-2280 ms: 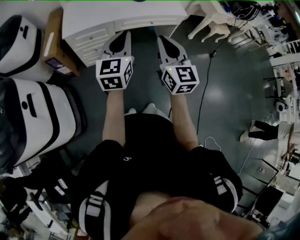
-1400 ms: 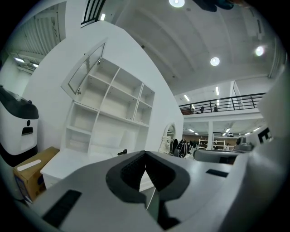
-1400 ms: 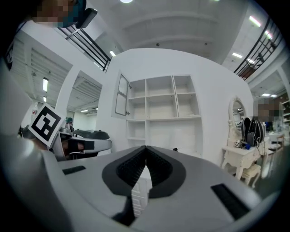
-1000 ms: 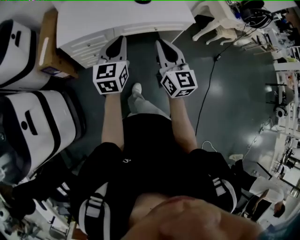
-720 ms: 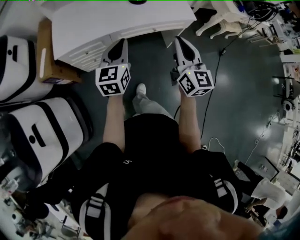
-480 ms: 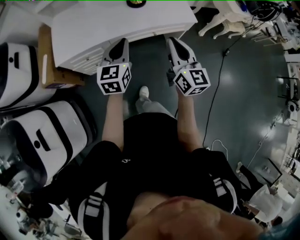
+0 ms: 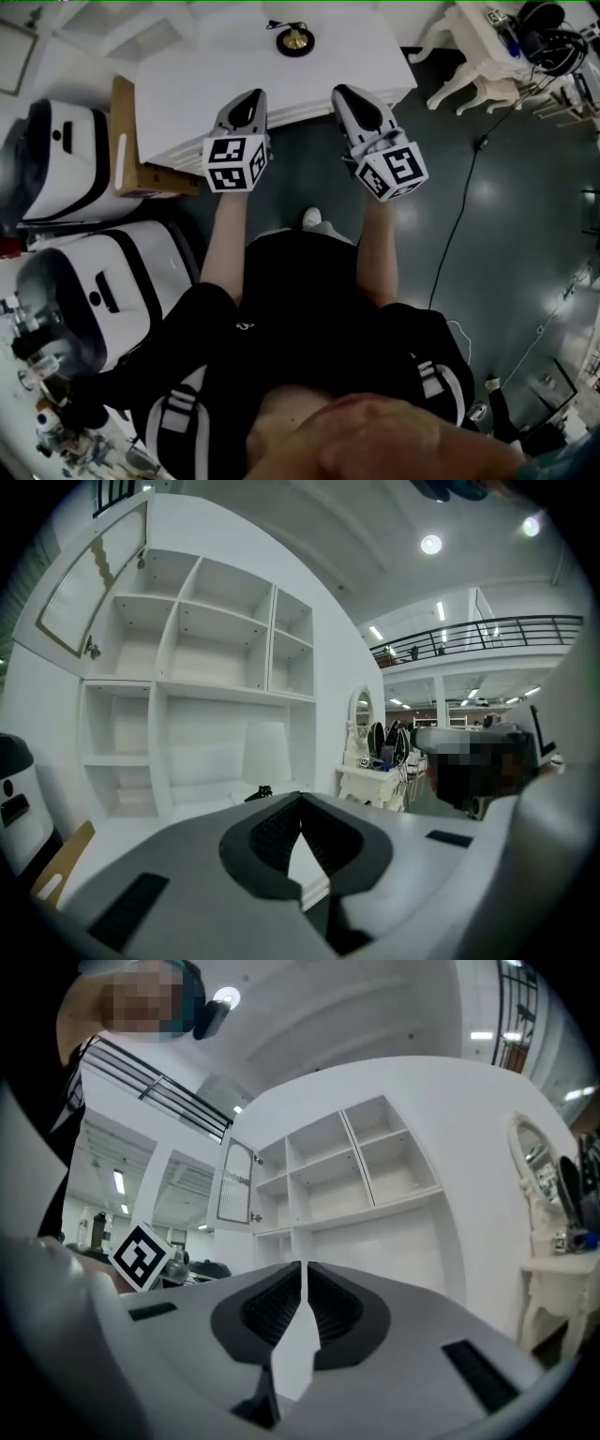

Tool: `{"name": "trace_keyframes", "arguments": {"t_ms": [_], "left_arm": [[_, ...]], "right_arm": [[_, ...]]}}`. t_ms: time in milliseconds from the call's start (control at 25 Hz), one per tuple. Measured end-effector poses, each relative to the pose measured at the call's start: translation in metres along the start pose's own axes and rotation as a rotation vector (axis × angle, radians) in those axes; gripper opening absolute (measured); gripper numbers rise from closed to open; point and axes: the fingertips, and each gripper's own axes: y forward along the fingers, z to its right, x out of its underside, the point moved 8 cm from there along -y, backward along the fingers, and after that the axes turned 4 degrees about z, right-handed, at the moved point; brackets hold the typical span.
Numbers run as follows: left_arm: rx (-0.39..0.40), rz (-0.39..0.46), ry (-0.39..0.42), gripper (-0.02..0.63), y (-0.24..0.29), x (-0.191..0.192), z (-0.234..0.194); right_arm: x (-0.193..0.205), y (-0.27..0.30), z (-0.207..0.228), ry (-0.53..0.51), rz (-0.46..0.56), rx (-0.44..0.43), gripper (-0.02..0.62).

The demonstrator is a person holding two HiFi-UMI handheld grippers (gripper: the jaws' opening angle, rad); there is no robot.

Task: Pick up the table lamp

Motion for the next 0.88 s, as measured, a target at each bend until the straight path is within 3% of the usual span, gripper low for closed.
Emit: {"name": "trace_keyframes", "arguments": {"t_ms": [200,400,640,880], "left_arm": [[0.013,0.034,-0.024,0.009,0.025,0.0,0.002],[0.011,0.018,-0.037,0.009,0.038,0.004,0.002],[-0.041,-0.027,-0.081,0.009,0.058,0.022,-0.036],[-0.033,-0.043,-0.086,0.009,0.093,0.021,-0.062]], "right_arm": [[0.006,0.009,0.011,-0.08,-0.013,0.016,0.02],[0.016,0.023,0.024,-0.054,-0.005,0.012,0.045],[0.059,0.066,0.034,-0.03,-0.098,-0.025,0.114],[0.106,0.107,0.068,-0.002,-0.112,0.055,0.126]]}}
